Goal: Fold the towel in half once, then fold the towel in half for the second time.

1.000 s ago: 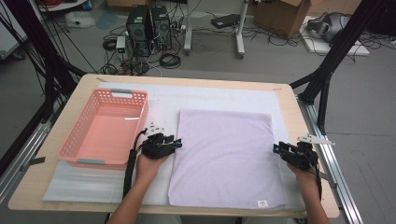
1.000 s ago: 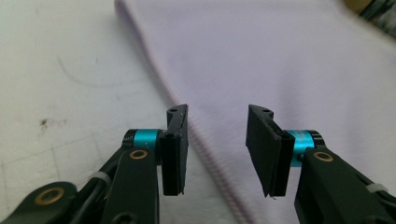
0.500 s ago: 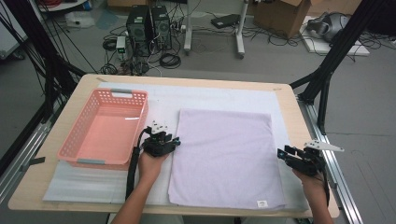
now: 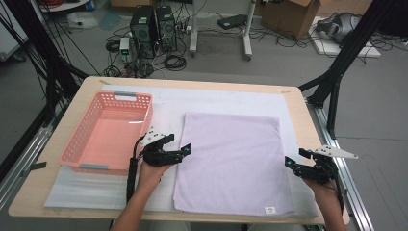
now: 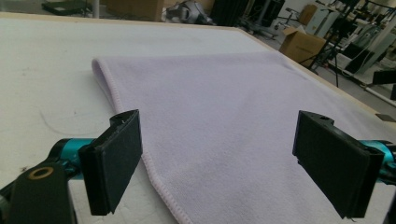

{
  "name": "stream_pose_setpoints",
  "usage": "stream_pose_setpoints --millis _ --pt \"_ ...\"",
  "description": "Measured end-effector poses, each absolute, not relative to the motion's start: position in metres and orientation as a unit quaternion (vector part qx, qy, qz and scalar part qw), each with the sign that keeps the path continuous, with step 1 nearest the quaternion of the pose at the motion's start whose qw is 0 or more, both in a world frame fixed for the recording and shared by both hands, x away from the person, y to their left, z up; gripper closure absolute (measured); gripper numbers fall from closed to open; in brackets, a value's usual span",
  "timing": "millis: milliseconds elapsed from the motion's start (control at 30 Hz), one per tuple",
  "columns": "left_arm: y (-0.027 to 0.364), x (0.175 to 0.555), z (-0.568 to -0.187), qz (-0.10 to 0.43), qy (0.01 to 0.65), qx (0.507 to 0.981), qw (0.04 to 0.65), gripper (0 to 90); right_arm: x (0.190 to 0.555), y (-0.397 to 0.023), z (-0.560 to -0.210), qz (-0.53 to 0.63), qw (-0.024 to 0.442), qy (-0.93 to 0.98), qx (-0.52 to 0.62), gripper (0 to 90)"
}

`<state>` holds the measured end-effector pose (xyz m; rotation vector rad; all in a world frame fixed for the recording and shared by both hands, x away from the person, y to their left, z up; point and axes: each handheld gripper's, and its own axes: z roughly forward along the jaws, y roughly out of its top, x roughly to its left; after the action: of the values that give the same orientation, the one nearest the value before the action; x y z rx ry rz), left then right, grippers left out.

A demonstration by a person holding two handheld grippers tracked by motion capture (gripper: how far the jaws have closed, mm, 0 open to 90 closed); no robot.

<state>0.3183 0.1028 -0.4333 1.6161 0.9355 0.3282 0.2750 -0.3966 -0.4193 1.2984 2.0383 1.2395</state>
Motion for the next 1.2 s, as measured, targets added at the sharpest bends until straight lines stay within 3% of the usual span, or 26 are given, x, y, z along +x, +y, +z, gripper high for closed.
stream_pose_setpoints --millis 133,433,700,1200 --pt "0.101 0.316 -0.431 0.137 0.391 0.693 0.59 20.8 0.274 -0.396 -0.42 0.449 0.212 0.732 0.466 24.5" --pt "0.094 0.323 -0.418 0.139 0.369 0.693 0.604 21.3 0.276 -0.393 -0.422 0.451 0.206 0.732 0.468 24.3" --pt "0.09 0.349 -0.414 0.144 0.394 0.718 0.555 25.8 0.286 -0.39 -0.426 0.446 0.203 0.732 0.473 23.8" --pt "0.083 0.416 -0.443 0.153 0.457 0.735 0.477 36.2 0.367 -0.395 -0.431 0.383 0.182 0.73 0.536 26.5"
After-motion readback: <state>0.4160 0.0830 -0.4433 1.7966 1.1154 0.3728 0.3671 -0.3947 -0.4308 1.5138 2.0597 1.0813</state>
